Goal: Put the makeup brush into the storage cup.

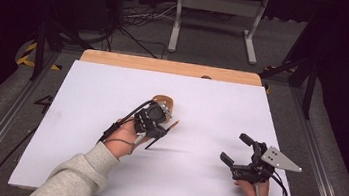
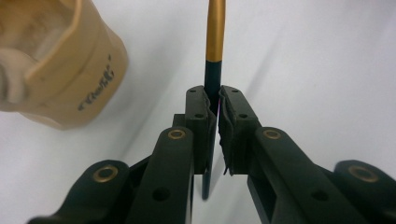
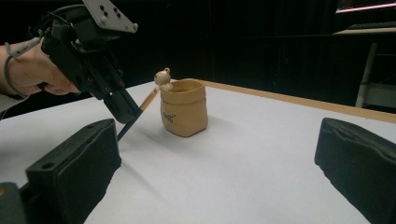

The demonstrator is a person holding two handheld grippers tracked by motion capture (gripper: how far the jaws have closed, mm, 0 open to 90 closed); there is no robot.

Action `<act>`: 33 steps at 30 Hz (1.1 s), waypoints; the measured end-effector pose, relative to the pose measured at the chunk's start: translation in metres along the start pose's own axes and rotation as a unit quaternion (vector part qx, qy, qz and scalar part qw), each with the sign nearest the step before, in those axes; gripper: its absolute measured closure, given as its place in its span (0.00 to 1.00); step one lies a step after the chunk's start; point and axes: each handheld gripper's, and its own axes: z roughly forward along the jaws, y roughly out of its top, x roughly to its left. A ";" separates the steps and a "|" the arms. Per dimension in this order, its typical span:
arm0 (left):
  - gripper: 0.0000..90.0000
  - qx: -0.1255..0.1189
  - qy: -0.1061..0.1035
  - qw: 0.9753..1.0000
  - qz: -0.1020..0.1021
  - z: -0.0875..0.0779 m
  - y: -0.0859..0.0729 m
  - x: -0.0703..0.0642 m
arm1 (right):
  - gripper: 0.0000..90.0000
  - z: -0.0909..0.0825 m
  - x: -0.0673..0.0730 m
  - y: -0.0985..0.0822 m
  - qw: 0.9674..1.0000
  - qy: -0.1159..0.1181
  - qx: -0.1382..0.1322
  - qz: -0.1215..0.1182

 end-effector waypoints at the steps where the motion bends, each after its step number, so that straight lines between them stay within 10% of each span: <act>1: 0.92 0.000 0.000 1.000 0.000 0.000 0.000 0.000 | 0.00 0.000 0.000 0.000 1.000 0.000 0.000 0.000; 33: 0.92 -0.155 0.011 0.988 -0.016 -0.045 -0.008 0.003 | 0.00 0.000 0.000 0.000 1.000 0.002 0.001 0.001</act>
